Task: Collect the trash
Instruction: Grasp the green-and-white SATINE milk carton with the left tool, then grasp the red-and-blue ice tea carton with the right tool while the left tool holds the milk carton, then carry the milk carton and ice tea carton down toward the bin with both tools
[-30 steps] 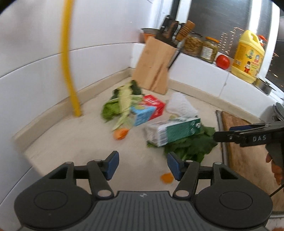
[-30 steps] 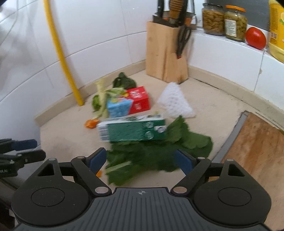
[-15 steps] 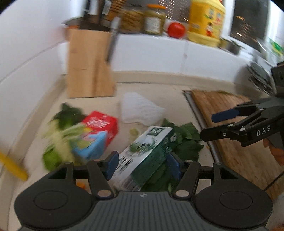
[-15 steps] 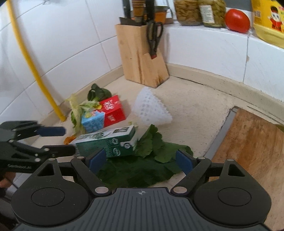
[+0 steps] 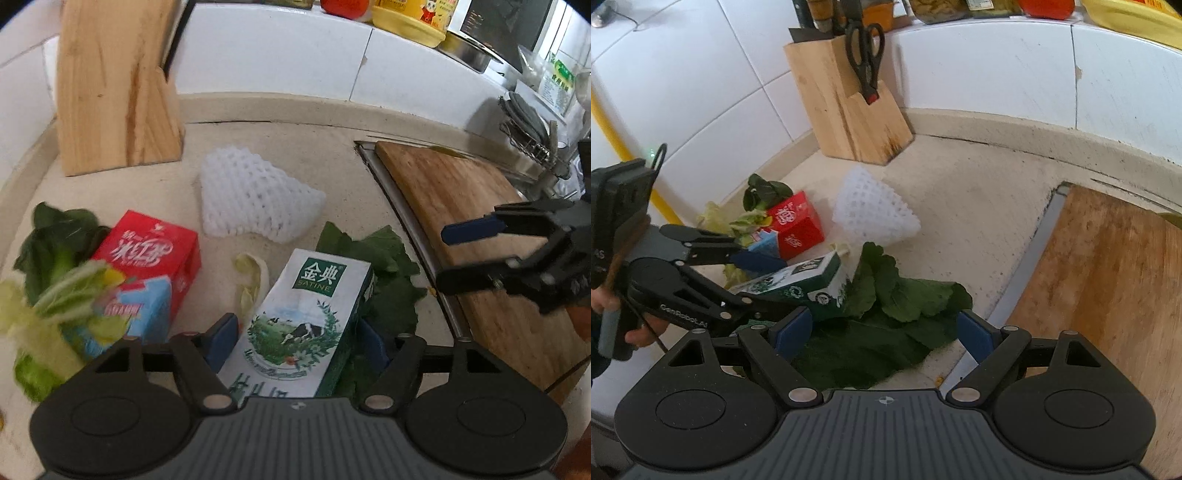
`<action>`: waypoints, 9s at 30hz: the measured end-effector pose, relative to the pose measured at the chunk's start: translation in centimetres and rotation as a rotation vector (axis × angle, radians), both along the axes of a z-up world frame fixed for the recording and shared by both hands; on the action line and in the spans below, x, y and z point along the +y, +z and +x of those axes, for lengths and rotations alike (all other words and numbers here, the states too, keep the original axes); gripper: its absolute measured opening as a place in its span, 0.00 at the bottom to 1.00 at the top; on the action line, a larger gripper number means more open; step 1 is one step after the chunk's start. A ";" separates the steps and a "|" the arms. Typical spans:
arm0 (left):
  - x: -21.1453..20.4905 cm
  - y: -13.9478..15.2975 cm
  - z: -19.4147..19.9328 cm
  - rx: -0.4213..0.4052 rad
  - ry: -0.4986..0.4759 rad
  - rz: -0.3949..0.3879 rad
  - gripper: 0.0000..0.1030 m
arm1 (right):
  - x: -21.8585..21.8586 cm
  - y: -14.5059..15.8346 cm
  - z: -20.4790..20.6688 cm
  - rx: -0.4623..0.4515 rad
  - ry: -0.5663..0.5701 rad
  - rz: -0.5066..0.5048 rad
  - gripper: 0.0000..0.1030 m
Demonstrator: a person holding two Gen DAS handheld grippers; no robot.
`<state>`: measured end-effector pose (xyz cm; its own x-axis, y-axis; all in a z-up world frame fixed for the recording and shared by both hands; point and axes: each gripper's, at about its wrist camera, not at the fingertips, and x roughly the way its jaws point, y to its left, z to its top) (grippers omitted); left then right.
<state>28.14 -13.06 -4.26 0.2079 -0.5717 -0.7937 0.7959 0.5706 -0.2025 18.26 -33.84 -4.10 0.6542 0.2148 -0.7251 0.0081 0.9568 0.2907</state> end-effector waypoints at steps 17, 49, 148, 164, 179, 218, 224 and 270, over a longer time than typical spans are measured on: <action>1.9 -0.6 -2.8 0.019 0.104 0.036 0.57 | 2.2 0.5 1.3 0.005 0.077 -0.010 0.86; 12.6 1.3 -6.1 0.016 0.510 -0.123 0.45 | 11.0 0.5 13.0 -0.083 0.525 -0.260 0.91; 11.9 3.4 -12.7 -0.152 0.671 0.089 0.46 | 15.4 3.3 1.8 -0.006 0.464 -0.299 0.70; 14.9 3.9 -15.9 -0.155 0.737 0.081 0.46 | 16.5 3.6 -1.7 -0.011 0.447 -0.257 0.70; 19.1 4.0 -19.3 -0.150 0.830 0.082 0.46 | 21.0 3.1 -3.8 -0.008 0.532 -0.241 0.70; 30.1 2.4 -29.5 -0.136 1.086 0.061 0.46 | 34.1 1.9 -11.3 0.014 0.803 -0.231 0.70; 30.9 2.1 -30.4 -0.135 1.117 0.061 0.46 | 35.5 2.0 -12.2 0.015 0.837 -0.223 0.70; 34.1 -3.0 -28.1 -0.021 1.176 0.126 0.46 | 40.2 -4.2 -9.6 0.155 0.794 -0.236 0.70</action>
<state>0.01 21.08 -7.25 0.5676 0.0611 -0.8211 -0.2287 0.9697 -0.0859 8.69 6.39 -8.28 0.2626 0.4004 -0.8779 -0.6694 0.7309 0.1331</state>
